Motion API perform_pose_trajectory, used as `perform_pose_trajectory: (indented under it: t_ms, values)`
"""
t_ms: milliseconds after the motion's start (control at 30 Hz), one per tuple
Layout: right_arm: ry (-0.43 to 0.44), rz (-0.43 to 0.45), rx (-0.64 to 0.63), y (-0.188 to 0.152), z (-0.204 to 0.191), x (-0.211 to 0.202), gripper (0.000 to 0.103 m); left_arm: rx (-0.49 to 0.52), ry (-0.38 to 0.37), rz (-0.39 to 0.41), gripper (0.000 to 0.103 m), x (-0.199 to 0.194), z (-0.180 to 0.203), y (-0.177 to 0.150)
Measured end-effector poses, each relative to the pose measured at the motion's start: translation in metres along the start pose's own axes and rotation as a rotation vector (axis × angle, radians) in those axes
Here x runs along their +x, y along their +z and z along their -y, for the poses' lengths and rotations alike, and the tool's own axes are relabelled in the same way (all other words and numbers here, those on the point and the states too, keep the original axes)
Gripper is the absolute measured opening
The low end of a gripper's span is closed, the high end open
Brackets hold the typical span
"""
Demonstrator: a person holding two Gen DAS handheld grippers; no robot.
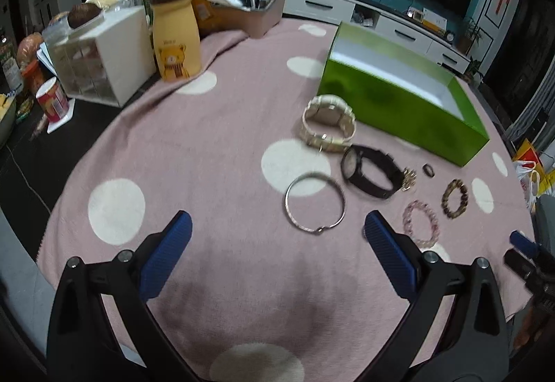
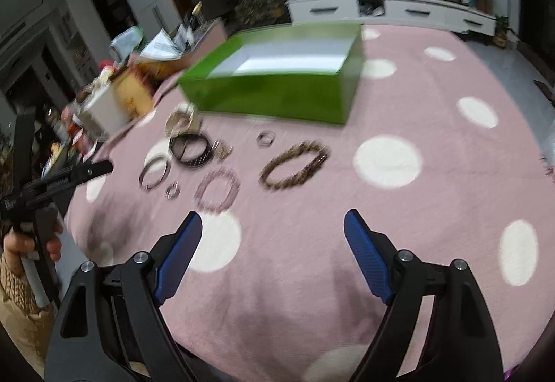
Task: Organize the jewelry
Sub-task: 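Grasp the silver bangle with the left tool while the right tool grasps the pink bead bracelet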
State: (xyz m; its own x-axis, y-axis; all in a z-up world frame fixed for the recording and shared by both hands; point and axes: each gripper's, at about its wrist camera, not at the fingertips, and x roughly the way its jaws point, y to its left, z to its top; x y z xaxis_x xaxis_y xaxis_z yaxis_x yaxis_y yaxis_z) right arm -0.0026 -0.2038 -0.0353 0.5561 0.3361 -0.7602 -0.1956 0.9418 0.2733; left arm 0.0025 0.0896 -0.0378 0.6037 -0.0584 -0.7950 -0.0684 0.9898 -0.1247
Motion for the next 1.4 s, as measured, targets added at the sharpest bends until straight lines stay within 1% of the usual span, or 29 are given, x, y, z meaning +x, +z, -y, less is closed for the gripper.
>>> perform_pose_trajectory:
  t_ms: [67,167,300,333,367,500,567,600,667,733,800,833,900,933,1000,1067,1133,1267,1400]
  values:
    - [0.024,-0.018,-0.014,-0.001,-0.008,0.012,0.08,0.007,-0.001,-0.002,0.101,0.006,-0.001,-0.003]
    - [0.047,-0.034,-0.039,0.003,-0.021,0.03,0.068,0.017,-0.003,-0.002,0.1,0.014,-0.002,-0.006]
    - [0.011,-0.038,-0.068,0.014,-0.033,0.055,0.053,0.038,-0.014,0.005,0.095,0.021,-0.001,-0.005]
    - [0.0,-0.04,-0.072,0.016,-0.034,0.059,0.048,0.047,-0.016,0.007,0.092,0.024,-0.001,-0.004]
    - [-0.005,-0.043,-0.074,0.018,-0.035,0.063,0.046,0.054,-0.019,0.008,0.089,0.026,0.0,-0.003]
    - [-0.031,-0.065,-0.102,0.024,-0.04,0.08,0.036,0.099,-0.024,0.019,0.083,0.036,0.005,0.005]
    - [-0.055,-0.066,-0.132,0.026,-0.045,0.084,0.033,0.127,-0.026,0.018,0.076,0.042,0.008,0.009]
    - [-0.07,-0.066,-0.152,0.026,-0.048,0.086,0.029,0.141,-0.026,0.015,0.074,0.046,0.009,0.01]
    - [-0.091,-0.066,-0.173,0.027,-0.05,0.089,0.023,0.163,-0.021,0.004,0.062,0.055,0.011,0.012]
    - [-0.115,-0.064,-0.194,0.029,-0.051,0.091,0.015,0.184,-0.019,-0.008,0.056,0.063,0.011,0.013]
    - [-0.124,-0.062,-0.203,0.029,-0.051,0.092,0.011,0.201,-0.013,-0.021,0.05,0.07,0.011,0.012]
    - [-0.126,-0.06,-0.207,0.03,-0.05,0.093,0.009,0.207,-0.017,-0.026,0.045,0.072,0.011,0.012]
    - [-0.125,-0.055,-0.208,0.03,-0.05,0.093,0.008,0.231,-0.023,-0.016,0.04,0.073,0.013,0.01]
    - [-0.125,-0.053,-0.208,0.031,-0.051,0.094,0.007,0.241,-0.038,-0.015,0.034,0.073,0.013,0.01]
    - [-0.121,-0.052,-0.204,0.032,-0.051,0.094,0.007,0.261,-0.054,-0.014,0.027,0.073,0.016,0.009]
    - [-0.106,-0.051,-0.189,0.033,-0.05,0.094,0.007,0.275,-0.069,-0.022,0.01,0.074,0.017,0.01]
    - [-0.078,-0.044,-0.174,0.033,-0.049,0.091,0.007,0.267,-0.088,-0.032,0.004,0.074,0.017,0.01]
    - [-0.058,-0.018,-0.172,0.035,-0.049,0.077,0.007,0.214,-0.111,-0.042,0.003,0.07,0.014,0.008]
    - [-0.037,0.021,-0.166,0.039,-0.05,0.058,0.007,0.179,-0.146,-0.025,0.003,0.055,0.013,0.005]
